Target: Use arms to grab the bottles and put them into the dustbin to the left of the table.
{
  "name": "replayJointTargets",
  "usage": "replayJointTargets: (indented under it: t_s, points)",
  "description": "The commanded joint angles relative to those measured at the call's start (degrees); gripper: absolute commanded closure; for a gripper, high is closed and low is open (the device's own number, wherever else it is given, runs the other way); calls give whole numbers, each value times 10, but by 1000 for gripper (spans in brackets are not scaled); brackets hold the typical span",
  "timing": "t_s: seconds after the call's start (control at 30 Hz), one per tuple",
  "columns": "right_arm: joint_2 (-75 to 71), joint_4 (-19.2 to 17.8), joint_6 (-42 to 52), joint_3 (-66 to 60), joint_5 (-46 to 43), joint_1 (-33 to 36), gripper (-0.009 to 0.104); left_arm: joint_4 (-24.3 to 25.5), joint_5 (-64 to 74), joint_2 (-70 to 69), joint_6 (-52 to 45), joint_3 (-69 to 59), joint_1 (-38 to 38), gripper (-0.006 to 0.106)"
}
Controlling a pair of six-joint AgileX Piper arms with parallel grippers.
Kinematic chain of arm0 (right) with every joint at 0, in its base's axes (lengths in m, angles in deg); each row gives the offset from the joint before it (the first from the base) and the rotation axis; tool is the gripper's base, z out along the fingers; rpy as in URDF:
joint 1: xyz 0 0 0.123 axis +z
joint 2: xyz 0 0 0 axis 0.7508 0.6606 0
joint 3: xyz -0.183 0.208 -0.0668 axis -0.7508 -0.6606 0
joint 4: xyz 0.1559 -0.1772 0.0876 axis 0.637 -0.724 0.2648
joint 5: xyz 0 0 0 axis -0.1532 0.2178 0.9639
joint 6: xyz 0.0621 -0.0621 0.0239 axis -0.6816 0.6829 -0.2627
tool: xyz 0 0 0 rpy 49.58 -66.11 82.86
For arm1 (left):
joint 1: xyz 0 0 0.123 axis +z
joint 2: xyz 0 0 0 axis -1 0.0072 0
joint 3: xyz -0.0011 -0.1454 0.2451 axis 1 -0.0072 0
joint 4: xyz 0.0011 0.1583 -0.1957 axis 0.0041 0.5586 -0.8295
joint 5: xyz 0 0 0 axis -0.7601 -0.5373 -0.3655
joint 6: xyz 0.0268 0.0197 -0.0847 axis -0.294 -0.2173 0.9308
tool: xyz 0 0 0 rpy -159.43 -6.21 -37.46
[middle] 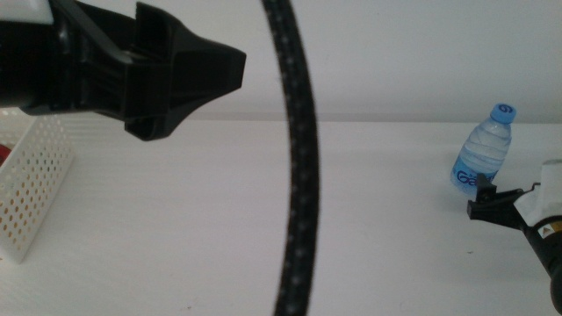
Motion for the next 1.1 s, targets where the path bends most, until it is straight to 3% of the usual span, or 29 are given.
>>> replayJointTargets:
  t_s: [0.0,0.27,0.63,1.07]
  points:
    - [14,-4,3,18,-4,-2,7,0,-11,-3,0,-2,-5,7]
    - [31,-22,2,79,81,-2,7,0,-11,-3,0,-2,-5,7]
    - [60,-17,2,119,85,-2,7,0,-11,-3,0,-2,-5,7]
    - [106,-46,1,184,97,-2,7,0,-11,-3,0,-2,-5,7]
